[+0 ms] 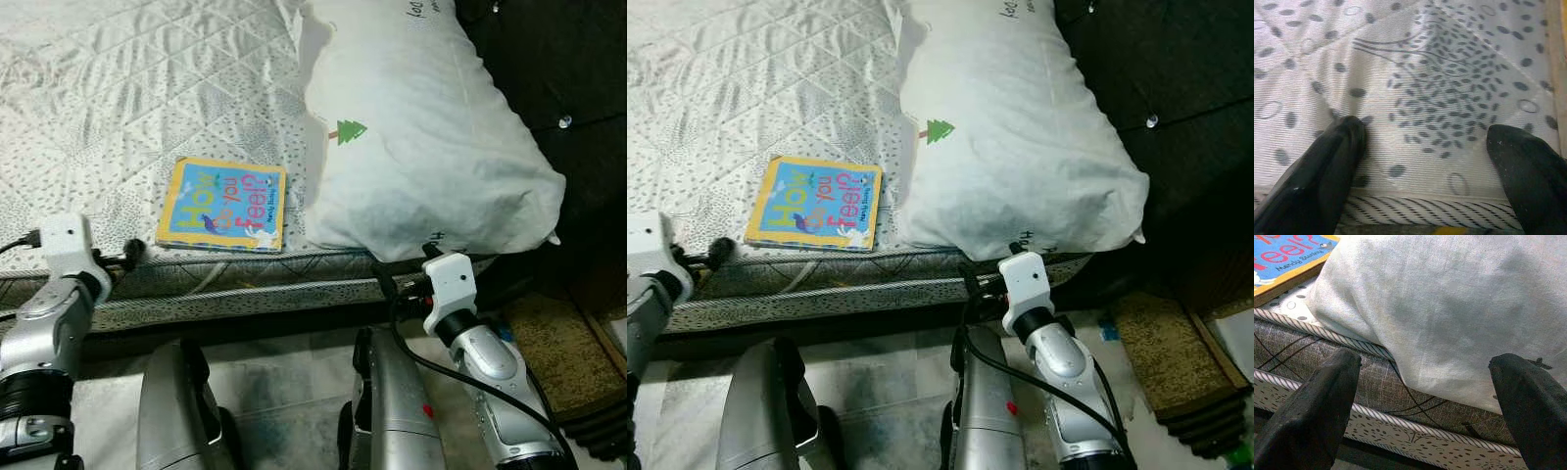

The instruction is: Clean up the room

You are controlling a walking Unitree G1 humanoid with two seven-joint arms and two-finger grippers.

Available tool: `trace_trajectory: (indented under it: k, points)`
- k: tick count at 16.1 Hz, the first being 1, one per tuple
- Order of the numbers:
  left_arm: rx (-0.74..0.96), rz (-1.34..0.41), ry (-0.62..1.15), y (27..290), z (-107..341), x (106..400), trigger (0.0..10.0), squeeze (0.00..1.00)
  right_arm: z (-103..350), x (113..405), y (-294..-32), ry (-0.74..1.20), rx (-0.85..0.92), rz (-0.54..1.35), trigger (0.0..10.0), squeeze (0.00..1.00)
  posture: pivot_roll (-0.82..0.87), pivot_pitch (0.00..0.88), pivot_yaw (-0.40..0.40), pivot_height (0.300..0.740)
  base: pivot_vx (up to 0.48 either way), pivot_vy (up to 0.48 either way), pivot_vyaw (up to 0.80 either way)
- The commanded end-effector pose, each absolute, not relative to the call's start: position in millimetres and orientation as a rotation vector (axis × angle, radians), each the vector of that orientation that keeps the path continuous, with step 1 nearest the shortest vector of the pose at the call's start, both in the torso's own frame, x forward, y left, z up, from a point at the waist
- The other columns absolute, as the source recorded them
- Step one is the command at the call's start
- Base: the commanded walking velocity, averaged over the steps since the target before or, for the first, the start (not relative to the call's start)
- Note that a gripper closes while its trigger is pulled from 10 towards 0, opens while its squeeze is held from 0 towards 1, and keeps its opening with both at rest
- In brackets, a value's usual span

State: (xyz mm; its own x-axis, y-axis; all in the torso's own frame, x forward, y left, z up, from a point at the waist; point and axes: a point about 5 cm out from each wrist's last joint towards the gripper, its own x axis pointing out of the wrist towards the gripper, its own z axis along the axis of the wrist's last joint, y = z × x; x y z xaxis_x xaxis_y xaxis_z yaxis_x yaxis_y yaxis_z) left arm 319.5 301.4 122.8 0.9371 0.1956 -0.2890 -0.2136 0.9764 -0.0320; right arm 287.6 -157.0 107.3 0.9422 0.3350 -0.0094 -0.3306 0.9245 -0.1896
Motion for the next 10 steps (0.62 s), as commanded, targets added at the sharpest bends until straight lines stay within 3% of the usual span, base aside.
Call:
trace_trajectory:
  k: [1, 10]
  points:
    - [-0.058, 0.293, 0.340, 318.1, 111.4, 308.3, 10.0, 0.00, 102.2, 285.7, -158.1, -0.006, -0.195, 0.345, 10.0, 0.00, 0.03, 0.238, -0.091, 0.514, 0.000, 0.000, 0.00]
    - [-0.053, 0.337, 0.250, 309.2, 114.5, 310.1, 10.0, 0.00, 102.2, 286.5, -158.5, -0.005, -0.198, 0.346, 10.0, 0.00, 0.03, 0.238, -0.094, 0.514, 0.000, 0.000, 0.00]
